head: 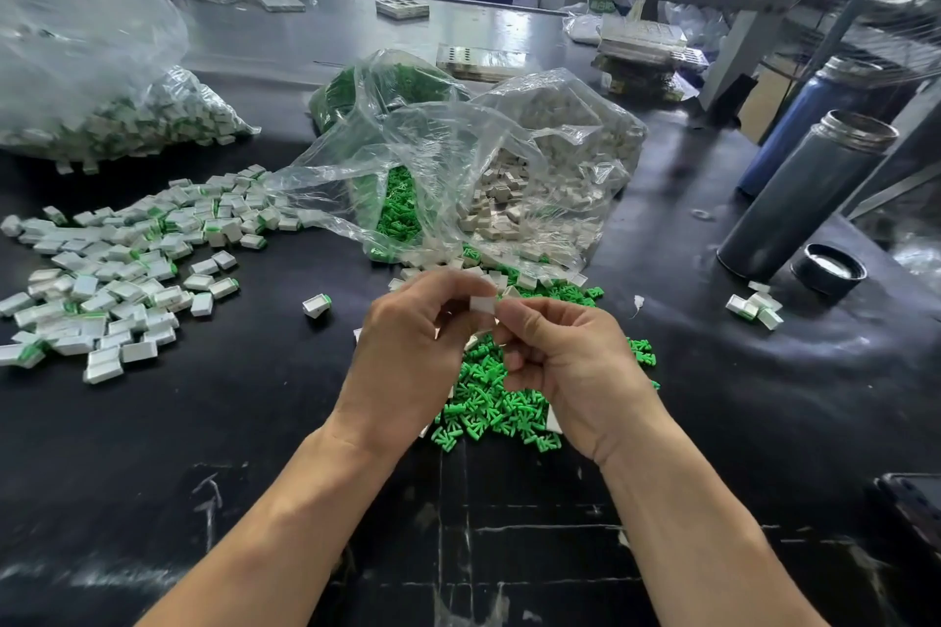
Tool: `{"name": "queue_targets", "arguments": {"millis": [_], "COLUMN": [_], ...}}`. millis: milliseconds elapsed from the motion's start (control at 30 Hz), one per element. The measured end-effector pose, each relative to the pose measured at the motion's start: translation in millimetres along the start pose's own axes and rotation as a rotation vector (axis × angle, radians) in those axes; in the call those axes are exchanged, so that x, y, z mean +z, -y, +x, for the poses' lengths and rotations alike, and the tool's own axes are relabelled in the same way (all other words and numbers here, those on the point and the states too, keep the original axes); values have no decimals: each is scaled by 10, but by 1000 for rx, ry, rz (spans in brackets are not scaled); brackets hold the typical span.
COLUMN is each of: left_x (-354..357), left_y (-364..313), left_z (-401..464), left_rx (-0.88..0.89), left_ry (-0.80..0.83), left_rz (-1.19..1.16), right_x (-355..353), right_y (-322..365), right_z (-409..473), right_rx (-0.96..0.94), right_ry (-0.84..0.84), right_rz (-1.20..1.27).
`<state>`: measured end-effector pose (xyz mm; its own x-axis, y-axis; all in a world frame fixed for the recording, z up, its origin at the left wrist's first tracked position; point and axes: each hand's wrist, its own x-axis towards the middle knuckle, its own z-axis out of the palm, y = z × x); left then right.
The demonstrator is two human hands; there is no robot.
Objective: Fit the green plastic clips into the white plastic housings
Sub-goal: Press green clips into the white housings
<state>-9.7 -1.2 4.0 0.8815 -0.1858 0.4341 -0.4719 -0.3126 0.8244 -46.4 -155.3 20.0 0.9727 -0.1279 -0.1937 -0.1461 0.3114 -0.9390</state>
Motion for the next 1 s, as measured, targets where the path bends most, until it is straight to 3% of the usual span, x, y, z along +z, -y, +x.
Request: {"name": "queue_targets", "arguments": {"millis": [100,267,433,600,767,1000], "left_x": [24,6,-2,-2,75,152], "left_y": [-33,-65,-29,-16,-57,-84], "left_z": [-27,-13,10,26,-15,-51], "left_rx": [-44,-145,-220,-230,-244,-229], "left_ry": [-5,69,19,33,95,142], "left_rz": [-35,-284,-418,-494,-583,-567], "right_x": [30,26,11,121,229,293], "right_y": [-37,-55,-115,-77,-121,-188], "right_z": [-10,-8,-6,-53,-86,-52], "right_rx": [-73,-298,-449,-295,-113,-189], "right_ry": [-28,-133,-163,-101,-25,-138], "right_rz": [-93,-354,-560,-239,-230,-254]}}
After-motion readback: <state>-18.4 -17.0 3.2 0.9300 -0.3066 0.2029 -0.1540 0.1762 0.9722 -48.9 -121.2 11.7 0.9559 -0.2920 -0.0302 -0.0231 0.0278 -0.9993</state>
